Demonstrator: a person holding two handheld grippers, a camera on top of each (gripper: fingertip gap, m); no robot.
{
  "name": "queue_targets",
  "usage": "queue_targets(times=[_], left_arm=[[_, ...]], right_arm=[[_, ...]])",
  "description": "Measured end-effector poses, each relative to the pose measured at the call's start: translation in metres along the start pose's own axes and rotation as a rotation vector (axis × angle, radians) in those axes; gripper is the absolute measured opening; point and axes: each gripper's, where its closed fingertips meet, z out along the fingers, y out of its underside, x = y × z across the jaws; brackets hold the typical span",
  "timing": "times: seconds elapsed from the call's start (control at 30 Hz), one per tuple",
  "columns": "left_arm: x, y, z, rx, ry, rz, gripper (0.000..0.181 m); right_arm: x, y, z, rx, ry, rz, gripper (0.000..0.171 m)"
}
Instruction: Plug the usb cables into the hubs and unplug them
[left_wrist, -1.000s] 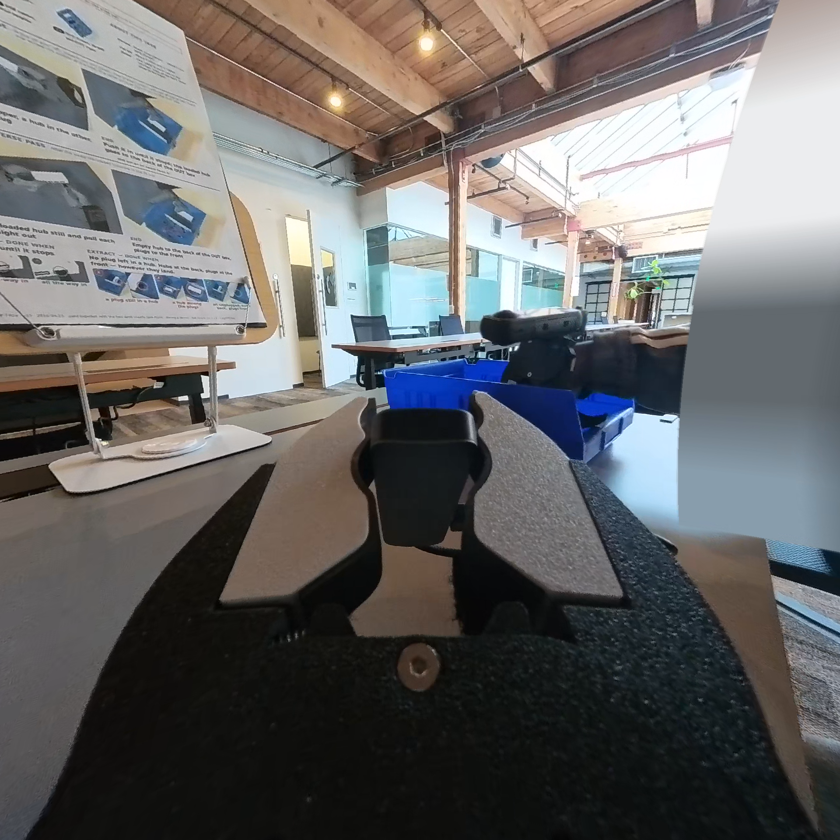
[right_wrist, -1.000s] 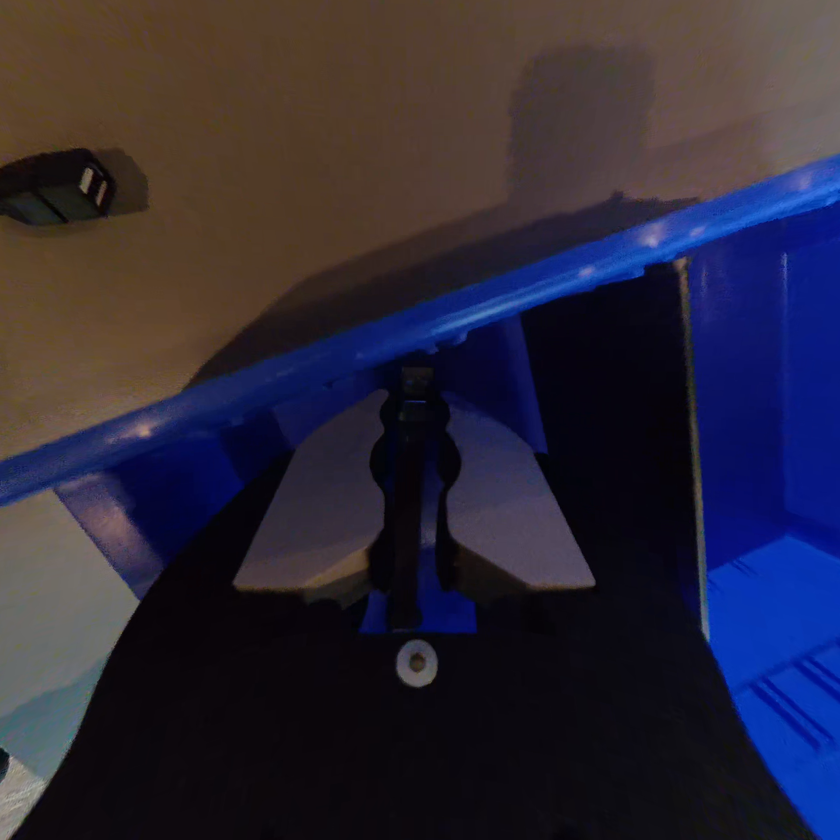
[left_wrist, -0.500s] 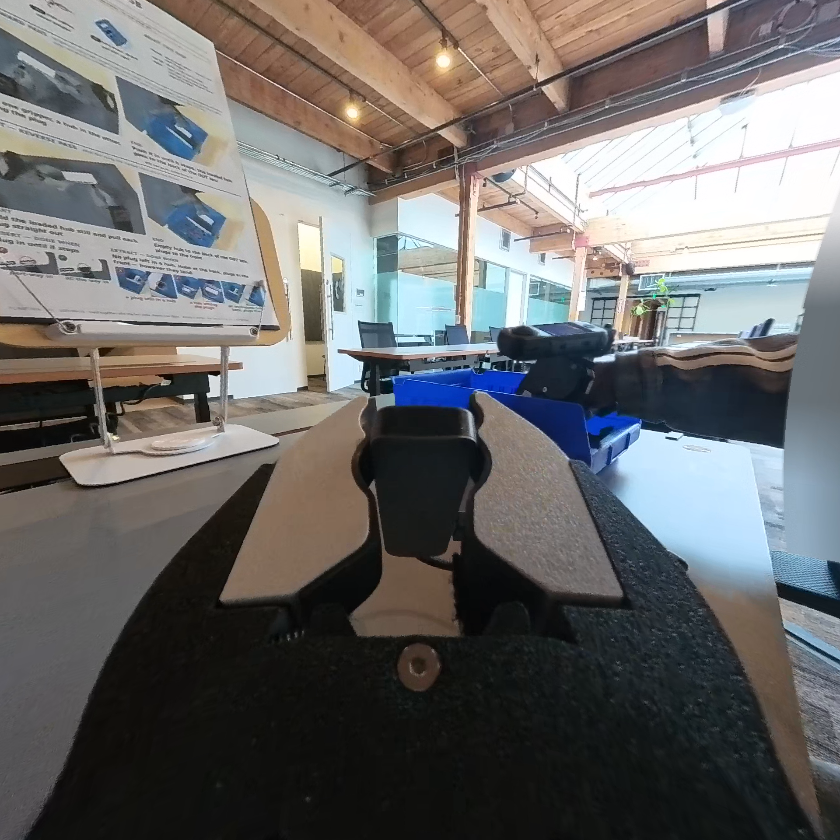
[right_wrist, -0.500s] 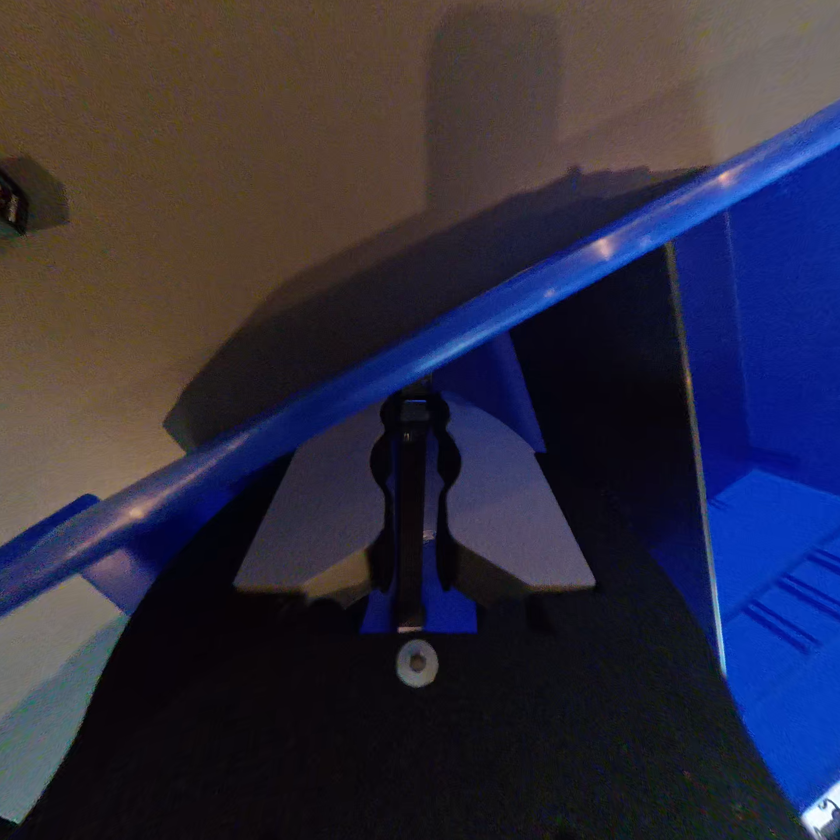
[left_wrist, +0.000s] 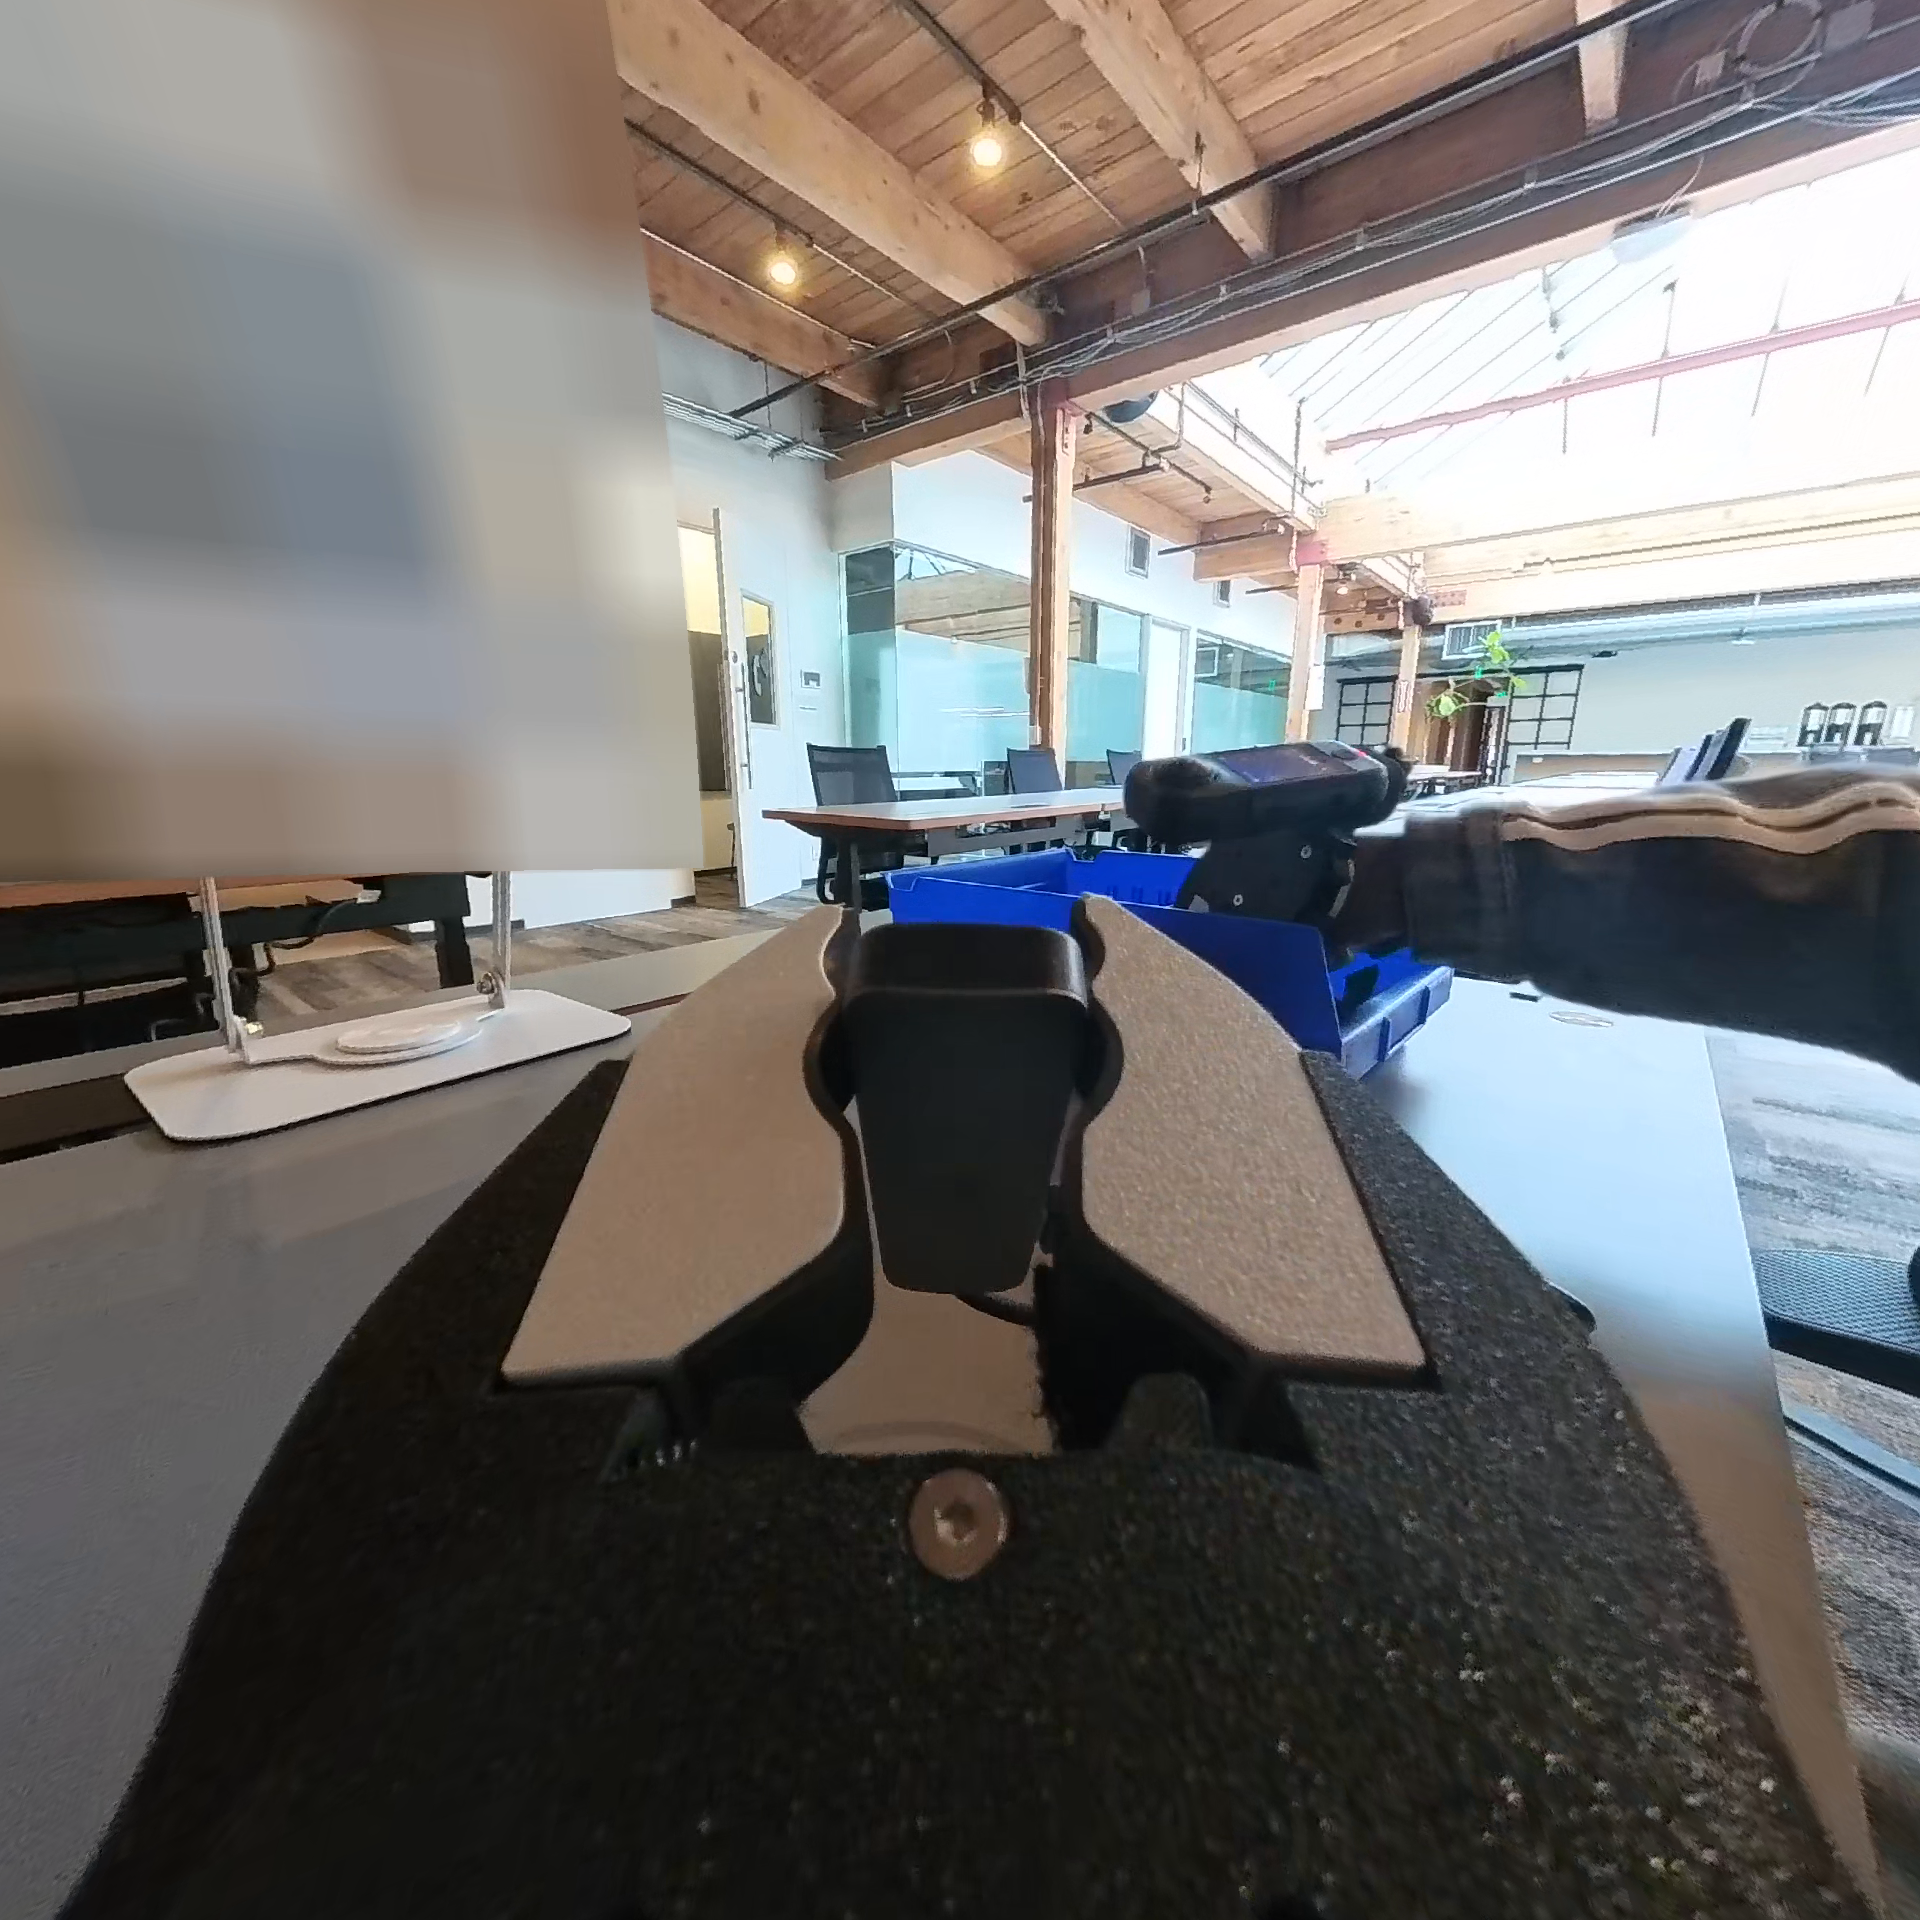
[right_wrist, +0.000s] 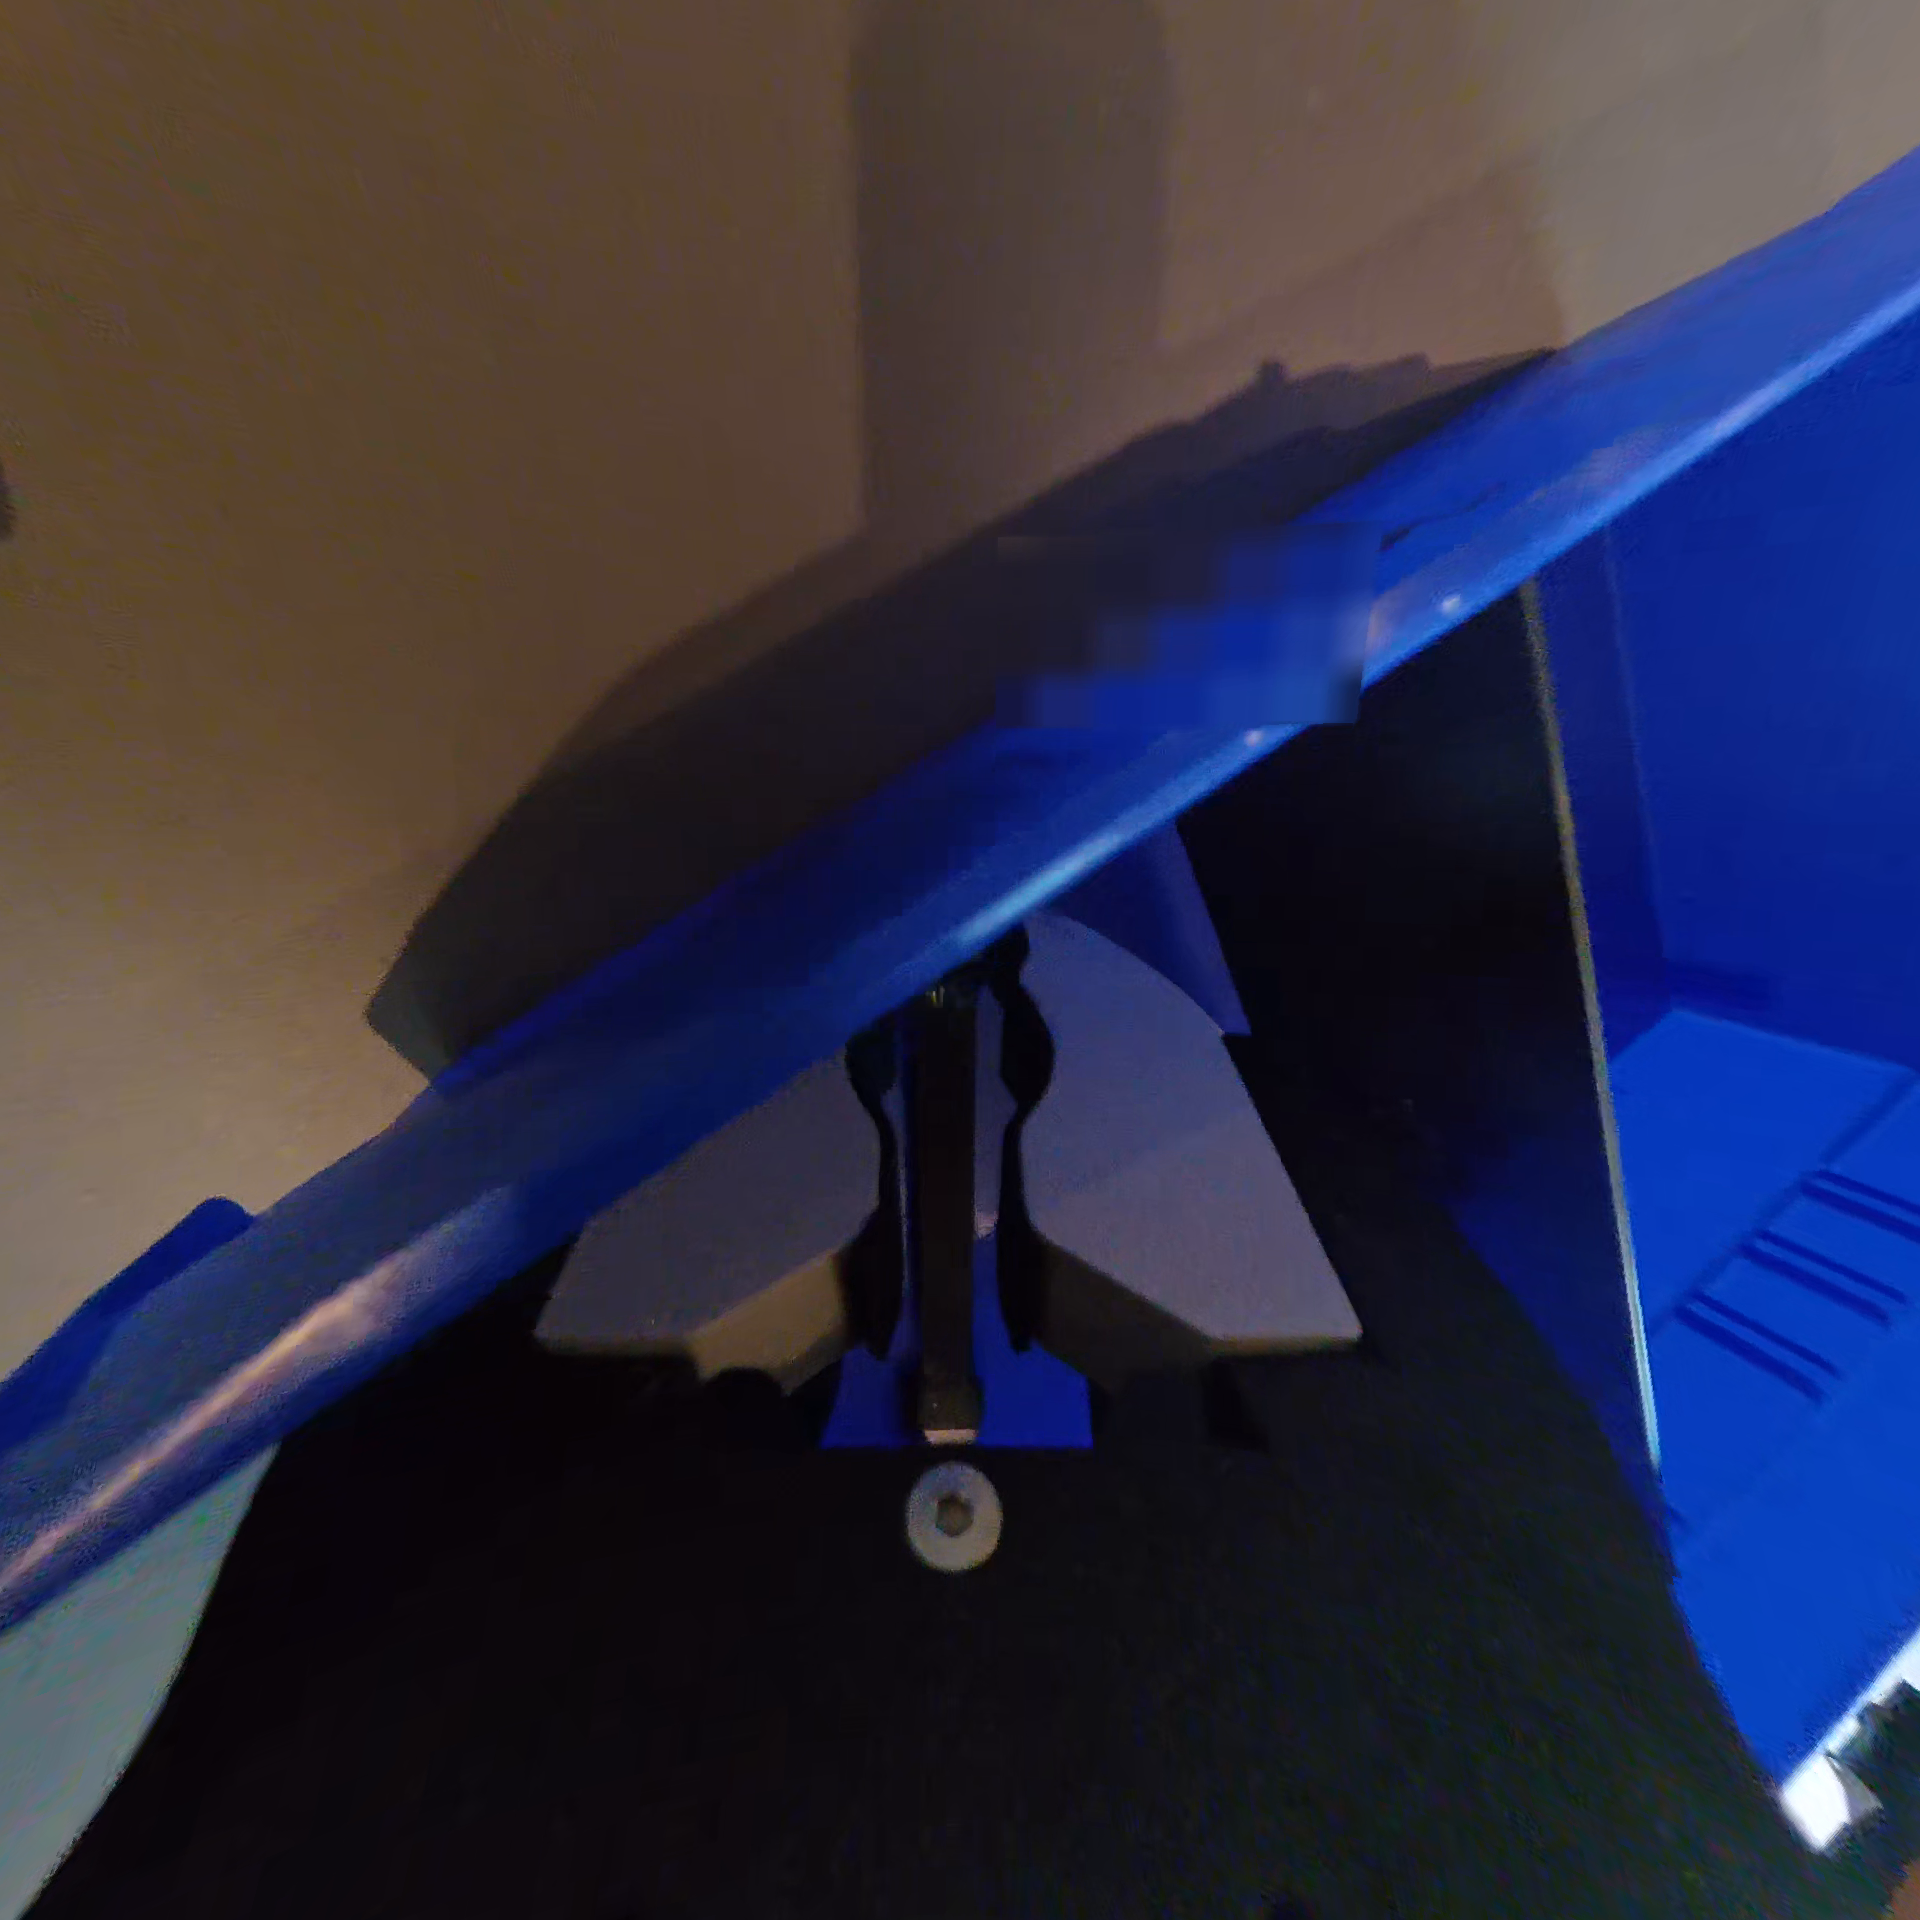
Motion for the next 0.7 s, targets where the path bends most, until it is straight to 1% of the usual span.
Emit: queue_targets(times=[0.03,0.37,0.57,0.7], left_arm=[[0.0,0.0,0.0003,0.001,0.001,-0.003,0.038],[-0.005,-0.0004,-0.001,0.014,-0.009,-0.063,0.038],[-0.0064,-0.0008,-0.001,0.025,-0.003,-0.108,0.038],[-0.0083,0.0004,0.0014,0.028,-0.003,-0.139,0.038]], right_arm=[[0.0,0.0,0.0002,0.011,-0.004,0.011,0.014],[0.0003,0.0006,0.001,0.077,-0.04,0.12,0.015],[0.0009,0.0007,0.0001,0.099,0.035,0.13,0.015],[0.0012,0.0005,-0.0002,0.08,0.068,0.109,0.016]])
